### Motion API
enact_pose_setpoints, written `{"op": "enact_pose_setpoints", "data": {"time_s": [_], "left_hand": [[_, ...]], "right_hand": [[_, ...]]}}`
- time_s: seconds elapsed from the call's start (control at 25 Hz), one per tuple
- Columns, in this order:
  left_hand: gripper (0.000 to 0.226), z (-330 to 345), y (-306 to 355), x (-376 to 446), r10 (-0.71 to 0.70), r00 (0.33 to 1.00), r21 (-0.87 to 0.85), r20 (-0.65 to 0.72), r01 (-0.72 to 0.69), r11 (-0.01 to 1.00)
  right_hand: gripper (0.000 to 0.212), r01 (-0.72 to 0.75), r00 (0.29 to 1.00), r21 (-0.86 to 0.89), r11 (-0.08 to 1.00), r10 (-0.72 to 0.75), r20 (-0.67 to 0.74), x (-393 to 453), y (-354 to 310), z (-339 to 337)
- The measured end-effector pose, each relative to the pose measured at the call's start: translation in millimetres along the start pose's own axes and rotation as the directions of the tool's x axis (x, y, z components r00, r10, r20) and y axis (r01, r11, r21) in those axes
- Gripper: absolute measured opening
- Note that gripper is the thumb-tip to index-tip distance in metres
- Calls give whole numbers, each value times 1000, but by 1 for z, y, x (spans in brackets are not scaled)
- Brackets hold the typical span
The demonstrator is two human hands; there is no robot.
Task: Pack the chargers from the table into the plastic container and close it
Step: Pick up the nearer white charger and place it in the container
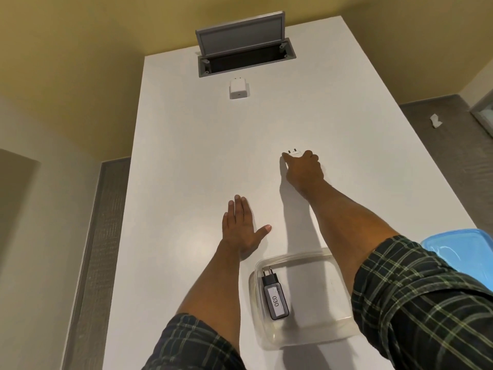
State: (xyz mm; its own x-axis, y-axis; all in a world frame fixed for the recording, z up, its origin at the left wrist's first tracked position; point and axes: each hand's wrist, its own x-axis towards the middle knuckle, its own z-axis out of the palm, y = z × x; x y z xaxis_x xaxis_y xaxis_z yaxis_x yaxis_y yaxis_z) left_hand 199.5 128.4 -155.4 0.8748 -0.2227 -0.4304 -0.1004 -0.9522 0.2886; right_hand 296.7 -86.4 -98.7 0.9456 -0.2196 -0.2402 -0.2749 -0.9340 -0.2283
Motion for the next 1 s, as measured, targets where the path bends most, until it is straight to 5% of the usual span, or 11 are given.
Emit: {"op": "enact_pose_setpoints", "data": {"time_s": [0.2, 0.36, 0.52, 0.68, 0.84, 1.0], "left_hand": [[99, -10, 6, -11, -1, 999, 57, 40, -1, 998], [87, -35, 10, -18, 13, 989, 172, 145, -38, 984], [77, -57, 12, -41, -16, 987, 183, 162, -14, 983], [81, -60, 9, -85, -63, 990, 167, 123, 42, 985], [82, -52, 5, -117, -115, 989, 76, 93, 108, 991], [80, -37, 6, -145, -156, 982, 33, 110, 153, 988]], "right_hand": [[71, -38, 993, 487, 873, -21, 115, -30, 12, -17], [60, -148, 988, 856, 495, 44, 145, -67, 10, -30], [57, -195, 980, 971, 141, 0, 197, -113, 13, -36], [49, -221, 975, 972, -81, -32, 219, -155, 12, -45], [32, -317, 948, 926, -204, -29, 318, -188, 8, -51], [25, -343, 938, 937, -64, -76, 338, -215, 13, -48]]}}
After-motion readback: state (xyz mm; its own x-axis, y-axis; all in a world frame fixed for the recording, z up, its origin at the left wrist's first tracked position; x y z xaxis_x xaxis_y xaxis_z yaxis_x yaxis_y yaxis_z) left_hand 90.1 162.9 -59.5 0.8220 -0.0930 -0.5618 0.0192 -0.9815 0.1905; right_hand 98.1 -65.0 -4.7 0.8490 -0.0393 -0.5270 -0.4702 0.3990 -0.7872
